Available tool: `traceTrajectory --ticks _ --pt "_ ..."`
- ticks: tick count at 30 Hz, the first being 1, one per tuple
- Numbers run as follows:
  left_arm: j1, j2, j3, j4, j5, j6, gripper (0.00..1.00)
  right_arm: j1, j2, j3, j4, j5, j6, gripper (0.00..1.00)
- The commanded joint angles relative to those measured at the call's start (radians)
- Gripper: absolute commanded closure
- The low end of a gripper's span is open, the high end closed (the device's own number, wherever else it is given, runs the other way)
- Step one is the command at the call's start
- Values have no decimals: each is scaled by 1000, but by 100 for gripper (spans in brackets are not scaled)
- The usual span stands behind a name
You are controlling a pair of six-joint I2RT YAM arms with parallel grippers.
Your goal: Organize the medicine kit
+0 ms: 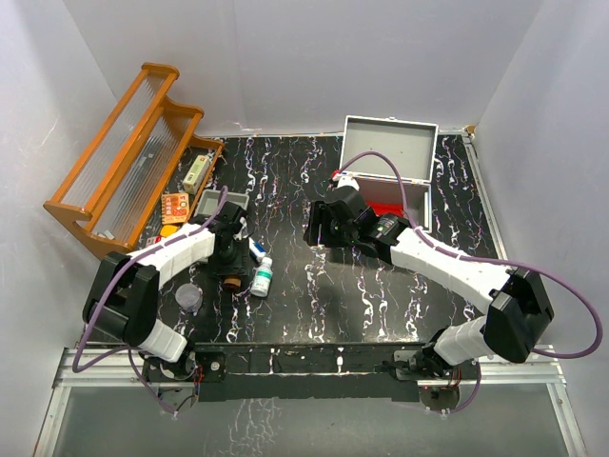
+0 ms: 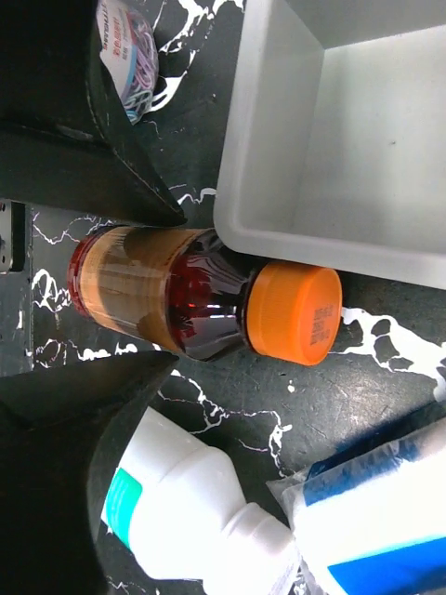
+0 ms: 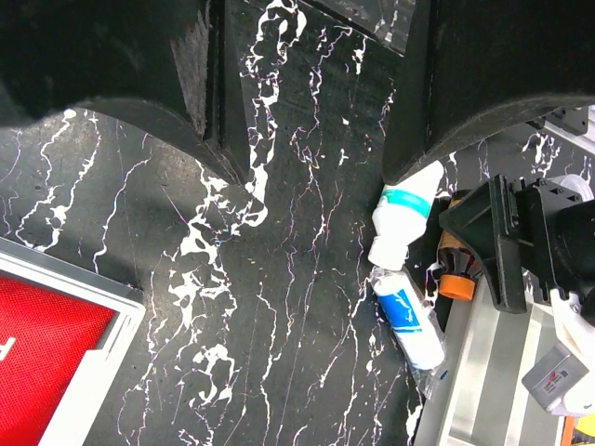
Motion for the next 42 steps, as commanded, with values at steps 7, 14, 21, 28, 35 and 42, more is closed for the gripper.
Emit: traceTrajectory --ticks 7,14,21,28,35,42 --pt "-2 -8 -5 36 26 21 63 9 -10 -12 52 23 31 44" --pt "-2 -122 67 -24 75 67 75 10 -37 -21 52 52 42 45" --pt "-1 -209 198 -83 -23 125 75 10 -35 -24 62 51 57 45" --pt "47 -90 234 -30 -174 215 77 12 -34 -35 72 31 71 45" --pt "116 83 294 44 -122 212 78 15 -43 -63 97 15 88 46" --pt "139 154 271 68 -42 222 74 18 -51 -74 100 12 92 46"
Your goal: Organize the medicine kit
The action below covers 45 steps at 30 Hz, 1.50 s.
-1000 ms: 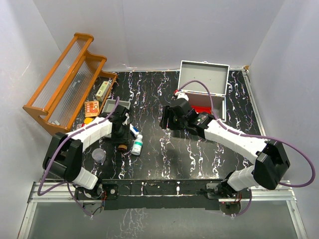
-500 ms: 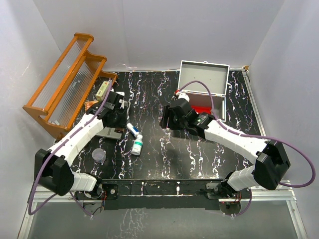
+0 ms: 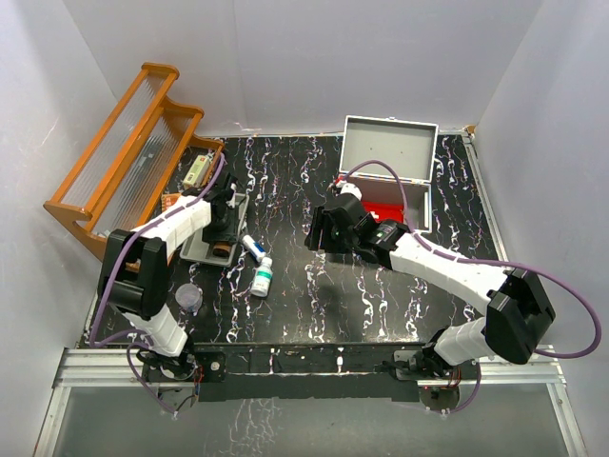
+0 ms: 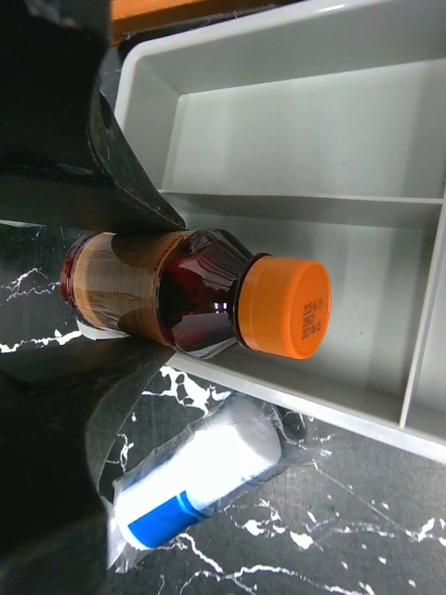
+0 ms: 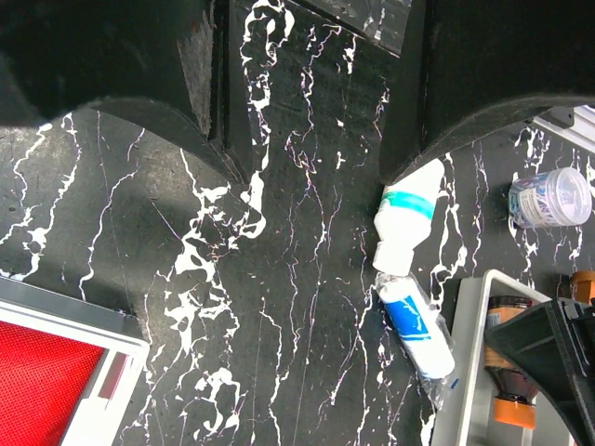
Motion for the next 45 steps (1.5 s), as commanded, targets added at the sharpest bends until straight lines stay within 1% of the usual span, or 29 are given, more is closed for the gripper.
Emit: traceTrajectory --ticks 1,4,9,14,16,18,20,22,27,31,34,38,41,45 --pt "8 -20 14 26 98 11 73 8 -41 -5 59 7 11 46" --pt "9 -10 9 34 156 1 69 7 -35 -2 59 4 7 46" --pt "9 24 30 29 250 -31 65 7 -31 -3 60 3 9 46" --pt "9 34 45 18 306 -104 60 8 -24 -12 58 -1 14 46" --pt "9 31 52 -7 281 -119 53 8 -21 -16 56 -4 20 46" --pt "9 19 60 -32 226 -125 46 9 -18 -16 53 -7 23 46" --pt "9 2 68 -59 176 -125 44 9 -17 -16 54 -6 26 46" --pt "8 -24 79 -80 162 -118 41 10 -17 -16 53 -3 28 45" --pt "7 -104 79 -93 287 -63 40 10 -7 -11 39 12 62 46" --pt "-9 -188 45 -106 349 -53 39 11 3 -8 32 11 86 46" --pt "-42 -270 12 -94 396 -74 38 11 2 -16 45 1 94 47" --pt "-119 -393 -62 -43 447 -145 37 10 6 -11 58 -35 79 50" --pt "-180 -445 -133 -7 431 -213 37 10 1 -16 57 -48 85 52" --pt "-260 -489 -205 4 322 -298 33 10 -35 -47 73 -33 106 53"
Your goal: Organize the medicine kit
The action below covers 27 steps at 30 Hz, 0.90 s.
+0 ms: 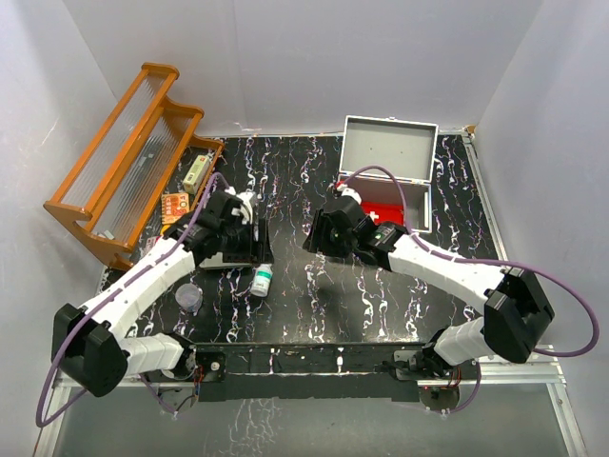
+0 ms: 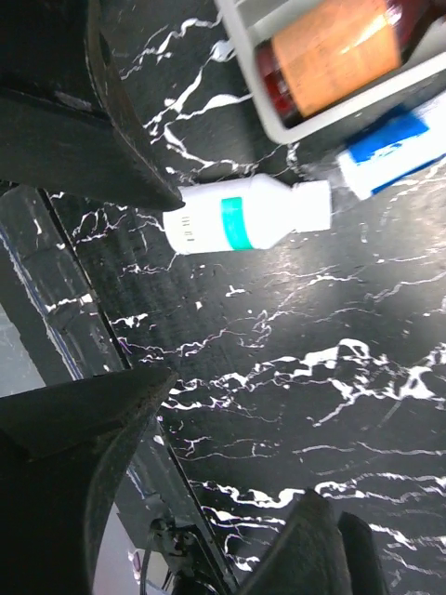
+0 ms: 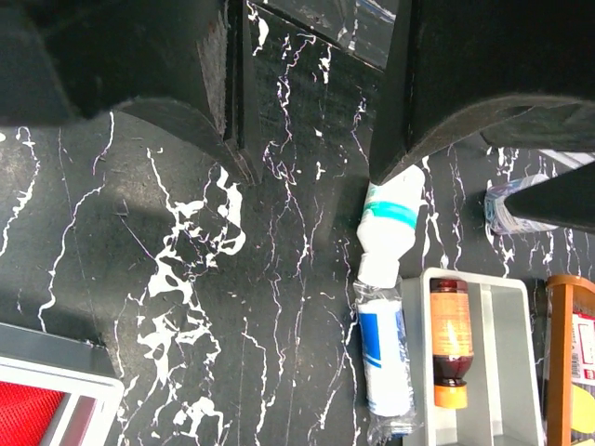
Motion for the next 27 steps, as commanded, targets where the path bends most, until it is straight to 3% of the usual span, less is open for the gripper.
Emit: traceTrajectory --ticks 1,9,19,27 --pt "-67 -46 -79 10 -94 -123 32 8 -59 -42 59 20 28 53" --pt "-118 -35 -195 70 -173 -182 28 8 -225 -130 51 132 28 51" --pt "-121 120 -219 158 -162 -151 38 8 -338 -219 37 175 76 51" --pt "-122 226 -194 166 -193 -151 57 7 -356 -230 28 182 62 51"
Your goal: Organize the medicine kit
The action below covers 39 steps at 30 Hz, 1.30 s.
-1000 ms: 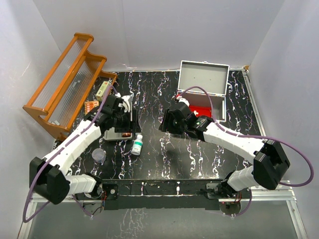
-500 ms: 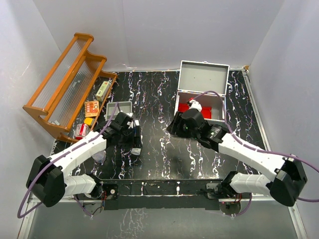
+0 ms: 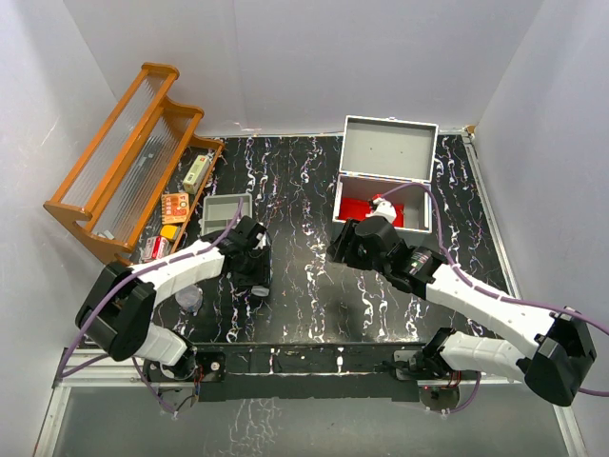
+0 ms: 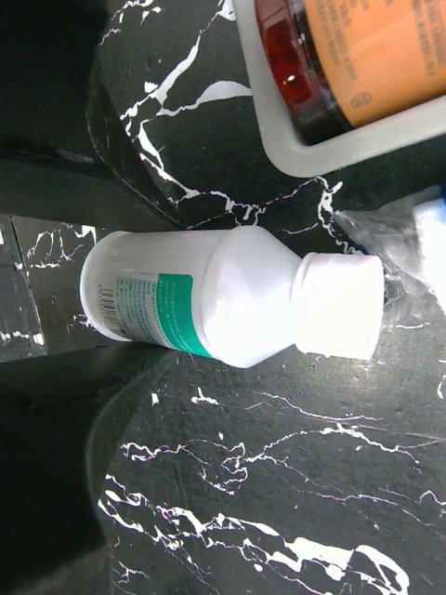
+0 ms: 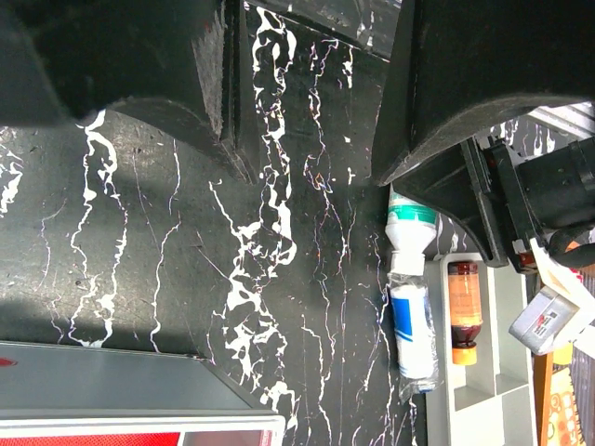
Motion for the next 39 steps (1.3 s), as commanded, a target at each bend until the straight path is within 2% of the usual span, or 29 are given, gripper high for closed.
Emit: traceTrajectory --ticks 1,3,7,10,16,22,29,34,39 --pt "-5 33 33 -3 -19 4 60 3 -41 -4 24 38 -3 51" --pt "-5 36 44 -9 -10 5 68 4 -51 -6 23 45 -5 51" --pt "-5 -3 82 -39 10 29 77 3 -80 -6 12 61 0 51" --pt "-5 -48 134 -94 -8 45 78 3 -100 -9 9 65 7 51" --pt "8 -147 285 -227 -165 81 80 4 -112 -7 4 70 11 52" --pt "83 -184 399 -297 -248 120 80 3 -116 -11 5 122 21 52" --pt "324 -190 377 -274 -178 202 81 4 -152 6 -15 159 44 52" --pt "396 -169 285 -236 -209 241 80 3 -184 20 -38 208 37 52" --pt "454 -112 202 -169 -138 267 81 3 -177 27 -31 235 25 51"
